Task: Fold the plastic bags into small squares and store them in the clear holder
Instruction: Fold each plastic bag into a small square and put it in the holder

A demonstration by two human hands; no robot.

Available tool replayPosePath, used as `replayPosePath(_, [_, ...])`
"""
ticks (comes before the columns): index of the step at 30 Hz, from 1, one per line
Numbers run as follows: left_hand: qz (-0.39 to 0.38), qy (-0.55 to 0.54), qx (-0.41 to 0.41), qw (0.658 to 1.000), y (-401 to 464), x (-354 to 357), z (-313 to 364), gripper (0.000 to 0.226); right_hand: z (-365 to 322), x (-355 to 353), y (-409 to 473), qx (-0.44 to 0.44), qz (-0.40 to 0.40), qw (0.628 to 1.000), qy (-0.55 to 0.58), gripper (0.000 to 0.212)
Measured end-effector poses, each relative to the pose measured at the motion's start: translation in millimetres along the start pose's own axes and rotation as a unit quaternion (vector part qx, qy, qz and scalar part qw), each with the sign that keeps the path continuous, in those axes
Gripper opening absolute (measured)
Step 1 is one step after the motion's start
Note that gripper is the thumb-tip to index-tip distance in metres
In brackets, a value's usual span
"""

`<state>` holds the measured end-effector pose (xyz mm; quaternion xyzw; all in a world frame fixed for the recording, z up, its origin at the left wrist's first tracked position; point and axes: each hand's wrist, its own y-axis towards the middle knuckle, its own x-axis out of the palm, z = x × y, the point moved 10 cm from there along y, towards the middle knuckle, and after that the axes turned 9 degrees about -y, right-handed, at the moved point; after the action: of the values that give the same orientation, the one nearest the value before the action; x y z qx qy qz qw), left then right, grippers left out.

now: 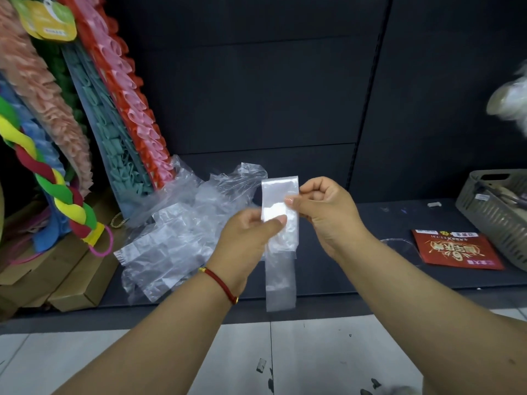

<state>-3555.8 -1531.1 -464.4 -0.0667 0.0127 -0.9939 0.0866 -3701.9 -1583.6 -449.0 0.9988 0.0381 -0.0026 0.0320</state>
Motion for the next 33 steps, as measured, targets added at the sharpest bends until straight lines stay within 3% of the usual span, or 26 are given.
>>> replayPosePath(2, [0.008,0.052,-0.007,0.999,-0.4,-1.5,-6.3,0.038,-0.1,-4.7,1.8,0.001,0.018,1.000,-0.006,0.029])
replayPosePath(5, [0.035,0.027,-0.013,0.999,1.1,-10.1,-4.9,0.038,-1.2,-4.2,0.0,0.020,0.016,0.998,-0.062,0.024])
replayPosePath(7, [0.064,-0.004,-0.018,0.998,4.4,-20.8,-4.1,0.033,3.5,-2.8,-2.6,0.067,-0.002,0.990,-0.126,0.031])
replayPosePath(10, [0.084,-0.025,-0.020,0.996,7.1,-29.8,0.1,0.017,19.6,11.0,-15.3,0.172,-0.100,0.969,-0.147,0.053])
replayPosePath(13, [0.089,-0.044,-0.004,0.995,7.5,-31.9,8.2,0.014,30.7,36.3,-38.1,0.246,-0.212,0.942,-0.086,0.064])
replayPosePath(15, [0.086,-0.050,-0.005,0.995,6.4,-30.9,11.2,0.012,35.8,47.2,-45.4,0.262,-0.237,0.935,-0.046,0.067])
replayPosePath(20, [0.067,-0.043,-0.043,0.996,6.9,-28.3,4.6,0.017,42.1,43.6,-30.2,0.221,-0.185,0.958,0.007,0.074])
replayPosePath(25, [0.013,-0.020,-0.099,0.995,4.8,-20.3,-9.0,0.027,29.8,38.7,-16.9,0.140,-0.191,0.971,0.031,0.055])
replayPosePath(28, [0.001,0.005,-0.088,0.996,3.4,-16.1,-5.5,0.021,26.9,38.1,-12.7,0.111,-0.196,0.974,0.021,0.066])
replayPosePath(33, [0.022,0.023,-0.067,0.997,5.5,-17.8,-3.6,0.016,29.5,30.4,-8.3,0.096,-0.156,0.983,-0.007,0.032])
